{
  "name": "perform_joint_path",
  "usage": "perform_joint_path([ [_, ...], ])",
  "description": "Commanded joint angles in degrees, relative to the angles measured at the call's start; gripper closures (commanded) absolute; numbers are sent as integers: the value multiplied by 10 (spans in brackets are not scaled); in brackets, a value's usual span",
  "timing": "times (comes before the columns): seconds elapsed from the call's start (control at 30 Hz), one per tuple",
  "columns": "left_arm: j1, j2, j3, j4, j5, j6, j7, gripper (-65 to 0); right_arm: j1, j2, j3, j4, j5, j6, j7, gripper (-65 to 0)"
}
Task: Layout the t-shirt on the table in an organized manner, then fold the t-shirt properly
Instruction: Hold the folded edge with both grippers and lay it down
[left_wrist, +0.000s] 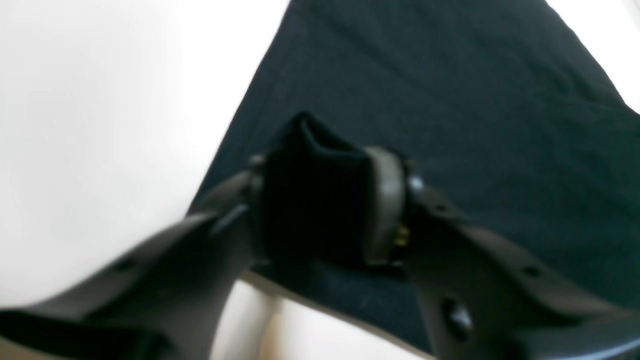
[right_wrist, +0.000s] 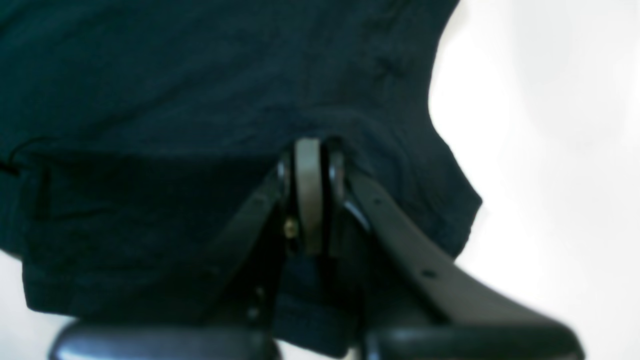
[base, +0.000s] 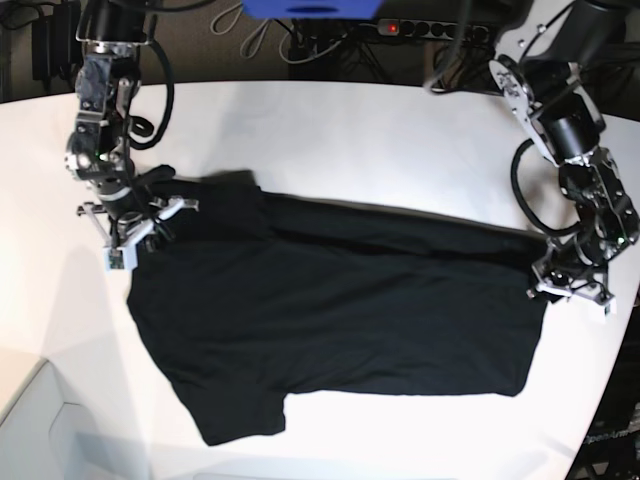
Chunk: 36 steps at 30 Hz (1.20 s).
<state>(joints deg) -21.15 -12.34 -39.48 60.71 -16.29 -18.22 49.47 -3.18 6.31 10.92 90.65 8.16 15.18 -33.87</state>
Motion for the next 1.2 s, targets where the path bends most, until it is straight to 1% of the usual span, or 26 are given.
perform_joint_path([
  [0.0,-16,-9,-3,15,-8,-2,-11,-275,9,4,1,11,3,1,14,0],
  [0.07,-15,-10,-3,24,-9,-2,-10,-279,10,5,1,11,3,1,14,0],
  [0.13,-10,-19,-4,40,-9,-2,-7,-280,10,5,1,11,3,1,14,0],
  [0.33,39,-37,-5,69,-12,-2,-10,-281,9,5,1,11,3,1,14,0],
  [0.5,59,-37,-5,68,-9,-2,-13,-281,7,5,1,11,3,1,14,0],
  [0.67,84,-33,-27,68,-8,-2,-67,-281,4,5,1,11,3,1,14,0],
  [0.73,92,-33,-26,67,-8,-2,-77,-281,4,5,1,11,3,1,14,0],
  [1.03,98,-32,-25,65,-8,-2,-78,-281,4,5,1,11,3,1,14,0],
  [1.17,95,-31,-25,33,-8,-2,-84,-281,4,5,1,11,3,1,14,0],
])
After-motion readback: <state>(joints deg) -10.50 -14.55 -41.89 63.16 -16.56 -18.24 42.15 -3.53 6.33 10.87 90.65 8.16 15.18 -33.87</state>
